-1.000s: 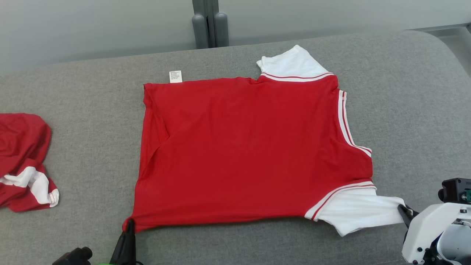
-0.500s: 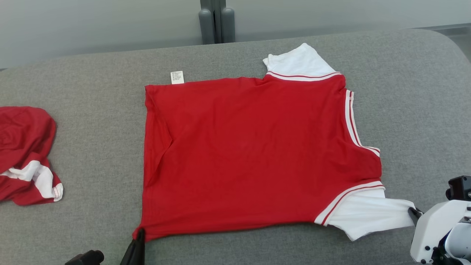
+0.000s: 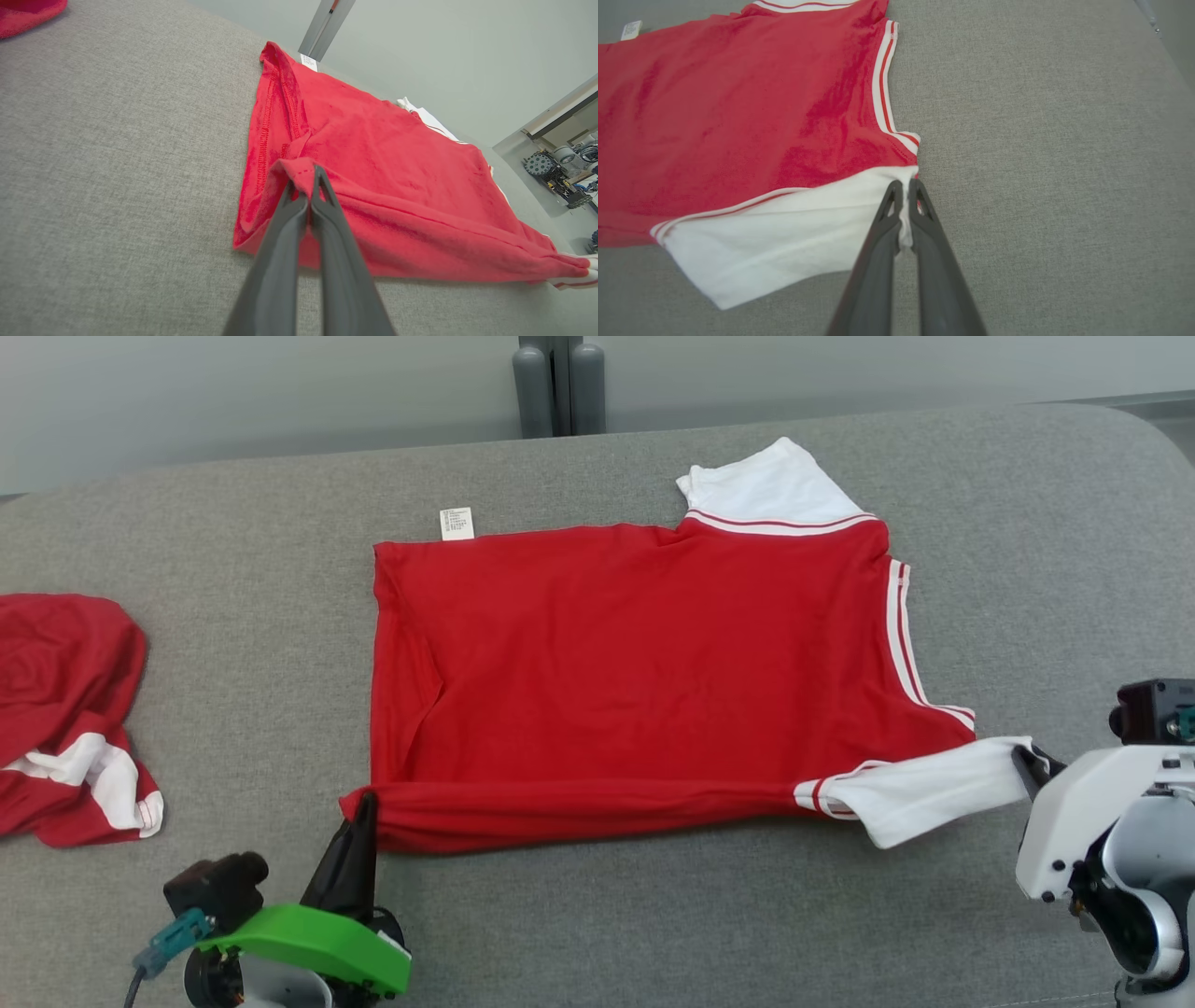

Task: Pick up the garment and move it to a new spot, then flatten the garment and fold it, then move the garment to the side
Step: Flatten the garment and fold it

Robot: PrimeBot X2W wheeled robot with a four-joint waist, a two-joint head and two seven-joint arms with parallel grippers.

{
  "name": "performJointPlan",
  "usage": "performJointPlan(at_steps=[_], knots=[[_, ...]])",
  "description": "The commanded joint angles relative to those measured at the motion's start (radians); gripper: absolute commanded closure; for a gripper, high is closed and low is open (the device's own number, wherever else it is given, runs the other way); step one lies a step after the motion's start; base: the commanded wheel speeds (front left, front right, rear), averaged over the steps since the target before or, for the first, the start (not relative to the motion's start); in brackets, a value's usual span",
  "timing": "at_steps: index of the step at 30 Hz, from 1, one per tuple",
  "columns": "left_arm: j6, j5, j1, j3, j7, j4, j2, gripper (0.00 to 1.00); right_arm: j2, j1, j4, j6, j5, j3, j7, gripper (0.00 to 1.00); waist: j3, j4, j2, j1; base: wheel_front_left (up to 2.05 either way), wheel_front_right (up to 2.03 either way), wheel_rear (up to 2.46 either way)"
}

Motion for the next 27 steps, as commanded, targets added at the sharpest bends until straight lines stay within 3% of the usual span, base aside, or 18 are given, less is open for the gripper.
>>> performJointPlan(at_steps=[1, 15, 27], knots=[[0.003, 0.015, -0.035, -0.004, 0.007, 0.016, 0.008, 1.0, -0.016, -0.034, 0.022, -0.002, 0.009, 0.01, -0.009, 1.0, 0.009, -0.001, 0.0, 0.0, 0.0, 0.0, 0.0], [-0.012, 0.029, -0.214, -0.02, -0.015, 0.159, -0.011, 1.0, -0.076, -0.296, 0.25, -0.002, 0.01, 0.115, -0.133, 1.0, 0.103, -0.006, 0.0, 0.0, 0.0, 0.0, 0.0], [-0.017, 0.021, -0.291, -0.007, -0.066, 0.26, -0.027, 1.0, -0.082, -0.396, 0.346, -0.002, -0.004, 0.154, -0.216, 1.0, 0.135, 0.009, 0.0, 0.0, 0.0, 0.0, 0.0]])
